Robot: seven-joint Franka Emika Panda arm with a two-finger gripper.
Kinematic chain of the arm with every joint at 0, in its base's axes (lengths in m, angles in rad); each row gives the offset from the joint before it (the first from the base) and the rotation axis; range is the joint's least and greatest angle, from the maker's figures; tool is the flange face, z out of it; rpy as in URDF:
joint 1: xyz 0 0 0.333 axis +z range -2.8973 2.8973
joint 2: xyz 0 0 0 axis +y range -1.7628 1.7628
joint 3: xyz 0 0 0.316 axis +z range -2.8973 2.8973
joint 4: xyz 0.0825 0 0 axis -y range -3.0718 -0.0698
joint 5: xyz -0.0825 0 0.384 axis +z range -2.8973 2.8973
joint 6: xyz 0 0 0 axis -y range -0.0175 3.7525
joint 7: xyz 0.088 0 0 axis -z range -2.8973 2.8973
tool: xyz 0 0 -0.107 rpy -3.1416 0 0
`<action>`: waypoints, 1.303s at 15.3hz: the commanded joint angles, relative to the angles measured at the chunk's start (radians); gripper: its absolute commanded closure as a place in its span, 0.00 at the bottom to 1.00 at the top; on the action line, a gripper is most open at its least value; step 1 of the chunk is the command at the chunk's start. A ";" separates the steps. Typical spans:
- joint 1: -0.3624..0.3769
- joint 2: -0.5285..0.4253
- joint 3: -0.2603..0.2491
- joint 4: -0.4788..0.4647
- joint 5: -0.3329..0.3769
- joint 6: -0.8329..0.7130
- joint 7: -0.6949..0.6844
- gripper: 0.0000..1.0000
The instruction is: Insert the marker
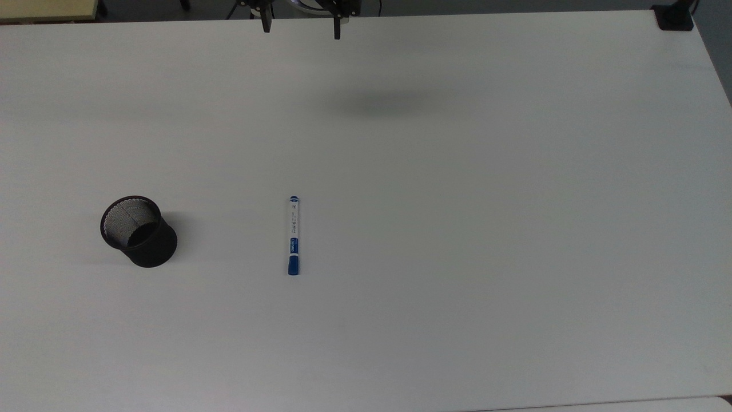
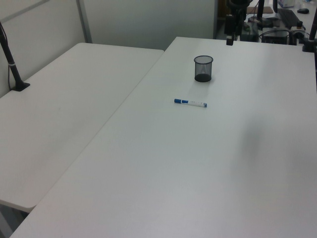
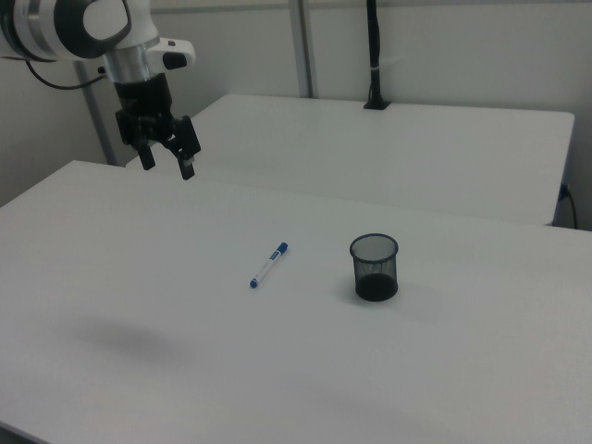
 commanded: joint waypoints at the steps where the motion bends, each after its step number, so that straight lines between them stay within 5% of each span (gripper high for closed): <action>1: 0.021 0.001 -0.023 0.005 0.015 -0.001 -0.020 0.00; 20: 0.023 0.053 -0.022 0.005 0.012 0.088 -0.021 0.00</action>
